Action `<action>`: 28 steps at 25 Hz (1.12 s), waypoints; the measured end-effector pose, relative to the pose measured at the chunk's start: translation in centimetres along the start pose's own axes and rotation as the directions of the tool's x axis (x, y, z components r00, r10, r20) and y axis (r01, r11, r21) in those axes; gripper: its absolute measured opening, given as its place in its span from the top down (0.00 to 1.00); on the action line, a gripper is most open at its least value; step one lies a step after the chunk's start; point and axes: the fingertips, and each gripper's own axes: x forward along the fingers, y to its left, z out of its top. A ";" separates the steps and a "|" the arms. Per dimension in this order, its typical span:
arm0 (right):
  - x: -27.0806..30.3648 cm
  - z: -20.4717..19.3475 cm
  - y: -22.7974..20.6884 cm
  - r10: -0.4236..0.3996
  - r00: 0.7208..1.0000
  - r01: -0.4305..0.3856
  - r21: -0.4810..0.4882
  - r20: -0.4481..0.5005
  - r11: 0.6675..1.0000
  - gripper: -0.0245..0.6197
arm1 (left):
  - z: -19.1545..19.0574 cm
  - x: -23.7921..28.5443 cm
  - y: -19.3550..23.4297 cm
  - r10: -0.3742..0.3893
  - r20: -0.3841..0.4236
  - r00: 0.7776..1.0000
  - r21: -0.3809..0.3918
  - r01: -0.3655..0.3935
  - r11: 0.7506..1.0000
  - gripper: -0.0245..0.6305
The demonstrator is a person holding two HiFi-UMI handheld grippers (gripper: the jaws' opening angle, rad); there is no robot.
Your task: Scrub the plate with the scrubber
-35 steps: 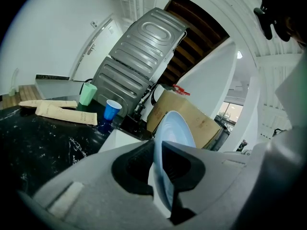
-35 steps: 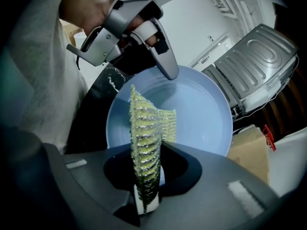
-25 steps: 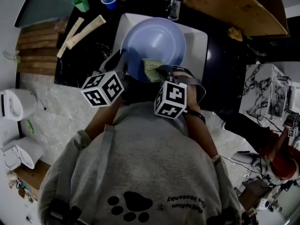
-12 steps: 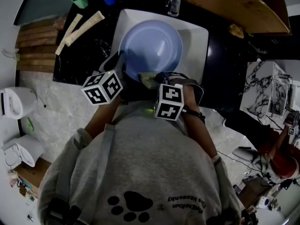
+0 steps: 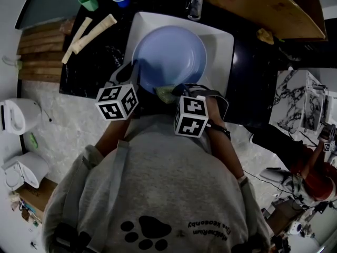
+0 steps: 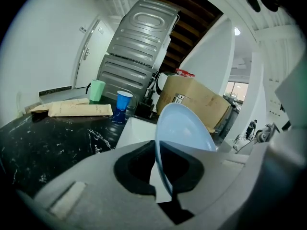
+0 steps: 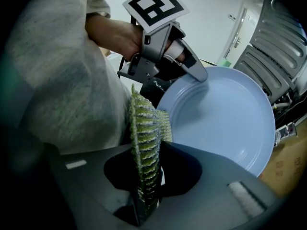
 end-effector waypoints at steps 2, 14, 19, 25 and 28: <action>-0.1 0.2 0.1 0.012 1.000 -0.013 0.011 0.014 1.000 0.86 | -0.1 0.1 0.1 0.007 -0.003 1.000 0.011 -0.007 1.000 0.94; -10.9 -1.1 -14.3 -0.672 0.740 0.673 -0.016 0.030 0.740 0.86 | -0.4 0.1 0.4 0.032 -0.017 0.999 0.003 -0.031 0.999 0.93; -10.7 0.0 -16.5 -0.747 0.665 0.732 -0.211 0.012 0.648 0.86 | -0.1 0.0 0.1 0.029 -0.016 0.999 0.010 -0.028 1.000 0.94; -6.8 -0.2 -16.8 -0.732 0.682 0.671 -0.388 -0.014 0.632 0.86 | -0.3 0.0 0.1 0.026 -0.017 1.000 0.006 -0.026 1.000 0.94; -5.4 -1.0 -16.4 -0.721 0.692 0.642 -0.416 -0.049 0.644 0.86 | -0.4 0.0 0.3 0.026 -0.012 1.000 0.001 -0.026 1.000 0.94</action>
